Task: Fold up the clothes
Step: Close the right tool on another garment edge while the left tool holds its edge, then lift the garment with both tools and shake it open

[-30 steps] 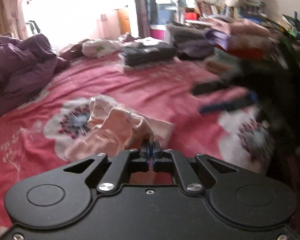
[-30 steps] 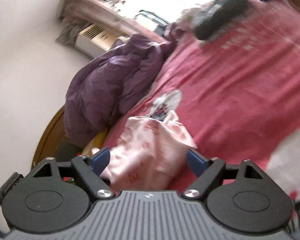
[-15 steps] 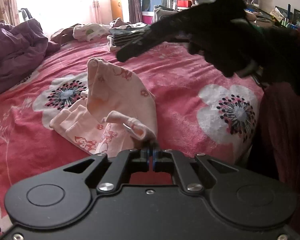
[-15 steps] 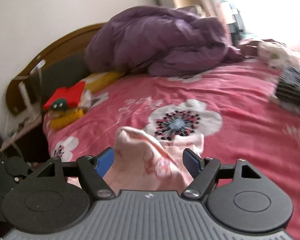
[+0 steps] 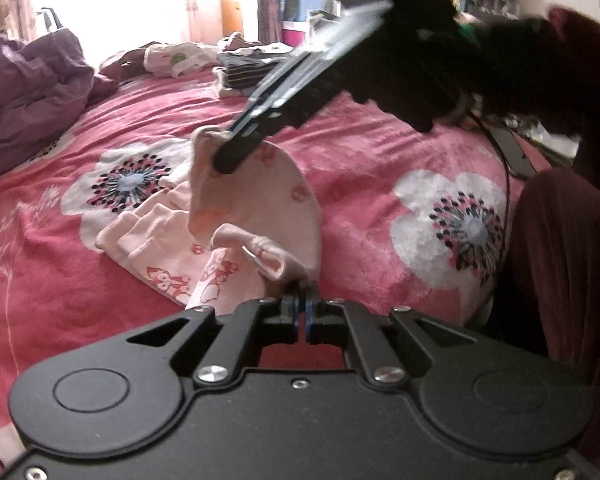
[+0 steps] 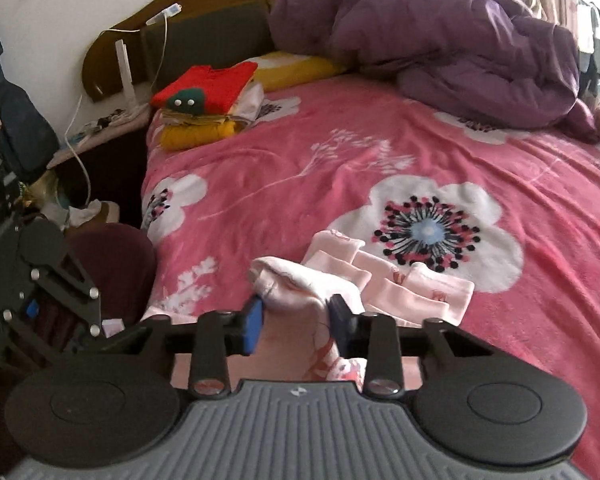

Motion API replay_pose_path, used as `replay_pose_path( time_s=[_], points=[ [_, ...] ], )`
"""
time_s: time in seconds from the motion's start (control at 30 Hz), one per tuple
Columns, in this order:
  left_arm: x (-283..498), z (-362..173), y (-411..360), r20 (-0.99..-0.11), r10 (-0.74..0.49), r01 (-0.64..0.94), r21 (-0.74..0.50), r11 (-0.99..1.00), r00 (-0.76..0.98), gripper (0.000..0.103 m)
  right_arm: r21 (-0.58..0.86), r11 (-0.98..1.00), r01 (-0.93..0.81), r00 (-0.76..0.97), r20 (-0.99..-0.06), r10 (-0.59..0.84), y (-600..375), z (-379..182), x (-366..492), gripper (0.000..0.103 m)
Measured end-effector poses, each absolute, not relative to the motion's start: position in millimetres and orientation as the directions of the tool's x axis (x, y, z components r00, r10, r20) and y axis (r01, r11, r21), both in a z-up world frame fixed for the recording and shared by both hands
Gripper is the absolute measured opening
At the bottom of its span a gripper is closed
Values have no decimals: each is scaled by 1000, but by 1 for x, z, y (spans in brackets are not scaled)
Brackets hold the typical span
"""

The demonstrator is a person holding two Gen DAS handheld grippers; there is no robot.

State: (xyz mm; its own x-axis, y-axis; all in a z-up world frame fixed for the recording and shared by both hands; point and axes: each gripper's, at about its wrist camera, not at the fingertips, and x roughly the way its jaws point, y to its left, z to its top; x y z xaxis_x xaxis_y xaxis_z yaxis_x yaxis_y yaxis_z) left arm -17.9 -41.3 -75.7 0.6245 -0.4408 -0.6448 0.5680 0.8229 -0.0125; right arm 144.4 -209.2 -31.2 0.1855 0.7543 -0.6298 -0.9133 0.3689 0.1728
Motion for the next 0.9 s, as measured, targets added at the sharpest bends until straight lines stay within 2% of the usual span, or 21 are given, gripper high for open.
replay_pose_path(
  time_s=[0.07, 0.17, 0.33, 0.47, 0.63, 0.9],
  points=[
    [-16, -69, -33, -623, -451, 541, -51, 839, 640, 0, 191, 396, -898, 213, -599, 772, -219, -29, 140, 26],
    [-14, -56, -18, -581, -466, 494, -123, 861, 667, 0, 247, 461, -852, 287, -516, 807, -245, -23, 135, 22],
    [-4, -29, 6, -509, -484, 430, -229, 873, 712, 0, 394, 504, -768, 382, -350, 855, -295, -4, 125, 19],
    [10, 3, 18, -445, -503, 428, -264, 864, 741, 0, 489, 475, -732, 420, -224, 879, -320, 12, 116, 19],
    [27, 51, 22, -369, -526, 467, -242, 850, 766, 0, 533, 452, -715, 444, -153, 883, -337, 34, 109, 19],
    [52, 114, 22, -271, -568, 522, -225, 823, 778, 0, 485, 454, -748, 472, -93, 877, -345, 86, 100, 17]
  ],
)
